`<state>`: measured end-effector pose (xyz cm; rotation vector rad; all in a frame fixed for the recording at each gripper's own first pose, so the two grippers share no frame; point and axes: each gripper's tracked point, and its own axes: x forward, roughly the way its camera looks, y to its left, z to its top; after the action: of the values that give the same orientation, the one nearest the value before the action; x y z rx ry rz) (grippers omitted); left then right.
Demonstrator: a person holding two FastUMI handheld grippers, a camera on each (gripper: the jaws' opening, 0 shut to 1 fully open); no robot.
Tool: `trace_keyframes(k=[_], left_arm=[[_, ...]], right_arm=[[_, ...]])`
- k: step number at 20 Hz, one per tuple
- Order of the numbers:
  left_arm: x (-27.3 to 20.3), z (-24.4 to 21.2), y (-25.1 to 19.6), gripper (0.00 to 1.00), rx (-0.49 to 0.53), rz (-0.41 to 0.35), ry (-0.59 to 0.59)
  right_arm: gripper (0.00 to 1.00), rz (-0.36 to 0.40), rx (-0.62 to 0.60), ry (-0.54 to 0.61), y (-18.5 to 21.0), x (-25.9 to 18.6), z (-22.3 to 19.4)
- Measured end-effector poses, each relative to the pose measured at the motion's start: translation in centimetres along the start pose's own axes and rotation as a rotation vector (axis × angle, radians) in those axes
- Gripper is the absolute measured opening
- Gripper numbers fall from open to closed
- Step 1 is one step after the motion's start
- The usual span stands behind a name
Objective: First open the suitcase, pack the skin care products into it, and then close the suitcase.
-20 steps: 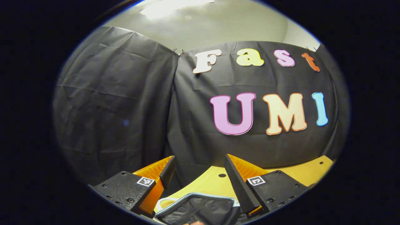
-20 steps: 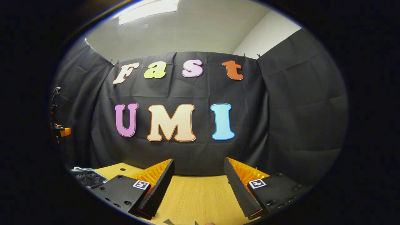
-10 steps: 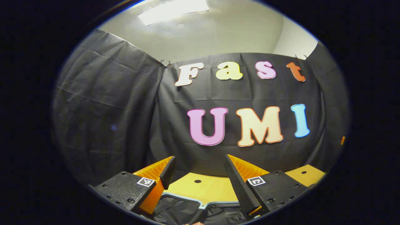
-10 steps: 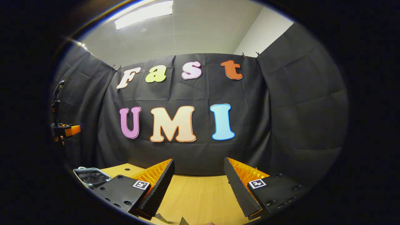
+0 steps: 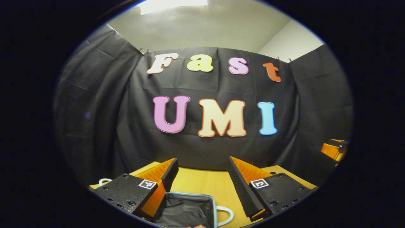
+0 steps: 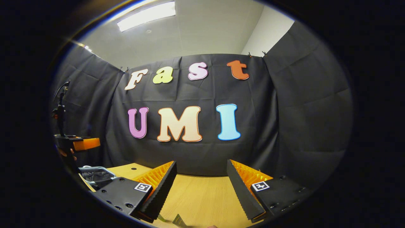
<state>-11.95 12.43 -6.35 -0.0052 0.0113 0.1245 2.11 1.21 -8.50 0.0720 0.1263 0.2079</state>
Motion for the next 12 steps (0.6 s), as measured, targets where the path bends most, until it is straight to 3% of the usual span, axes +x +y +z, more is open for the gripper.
trace_keyframes(k=[4,8,12], left_arm=[[-0.3,-3.5,-5.4,0.92,0.019,-0.105,0.034],[-0.9,-7.5,-10.0,0.92,0.036,-0.183,0.105],[-1.7,-12.1,-13.6,0.92,0.026,-0.241,0.207]], right_arm=[[0.98,0.008,0.015,0.012,-0.2,-0.4,-0.5],[0.98,0.074,0.012,0.056,0.9,-0.8,-1.8],[0.99,0.07,0.036,0.078,0.6,-0.7,-2.4]])
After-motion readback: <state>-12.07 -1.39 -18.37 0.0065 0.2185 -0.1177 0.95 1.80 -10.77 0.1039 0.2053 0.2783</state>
